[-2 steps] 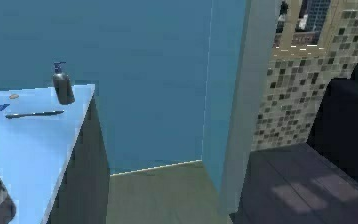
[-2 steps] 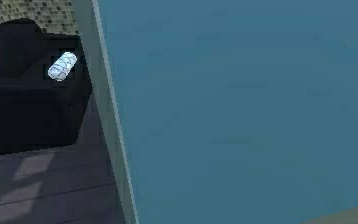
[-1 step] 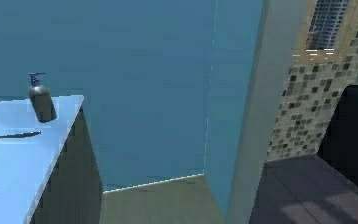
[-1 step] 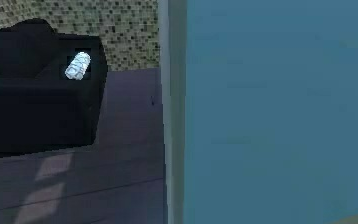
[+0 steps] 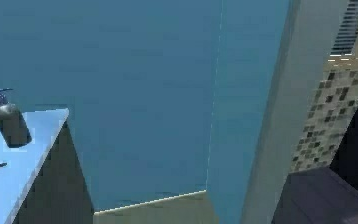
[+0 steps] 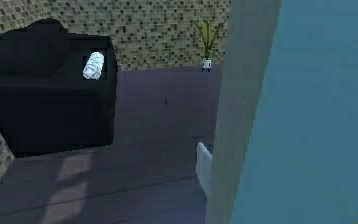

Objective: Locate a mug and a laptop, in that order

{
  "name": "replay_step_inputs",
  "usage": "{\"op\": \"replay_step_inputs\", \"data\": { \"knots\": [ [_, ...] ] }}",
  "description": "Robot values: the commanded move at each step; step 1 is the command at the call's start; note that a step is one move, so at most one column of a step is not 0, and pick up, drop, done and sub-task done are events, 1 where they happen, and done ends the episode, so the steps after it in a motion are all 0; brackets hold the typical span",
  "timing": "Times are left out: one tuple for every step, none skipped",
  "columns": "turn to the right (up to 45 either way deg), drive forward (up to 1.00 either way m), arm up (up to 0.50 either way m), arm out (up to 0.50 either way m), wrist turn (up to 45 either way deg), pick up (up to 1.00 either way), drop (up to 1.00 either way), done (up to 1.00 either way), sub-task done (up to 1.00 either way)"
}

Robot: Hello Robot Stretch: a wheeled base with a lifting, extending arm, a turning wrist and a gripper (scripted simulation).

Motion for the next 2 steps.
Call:
{"op": "replay_step_inputs", "data": {
  "knots": [
    [45.0, 0.00, 0.00, 0.00, 0.0, 0.00, 0.00, 0.00, 0.00],
    [27.0, 0.00, 0.00, 0.00, 0.0, 0.00, 0.00, 0.00, 0.00]
  ]
}}
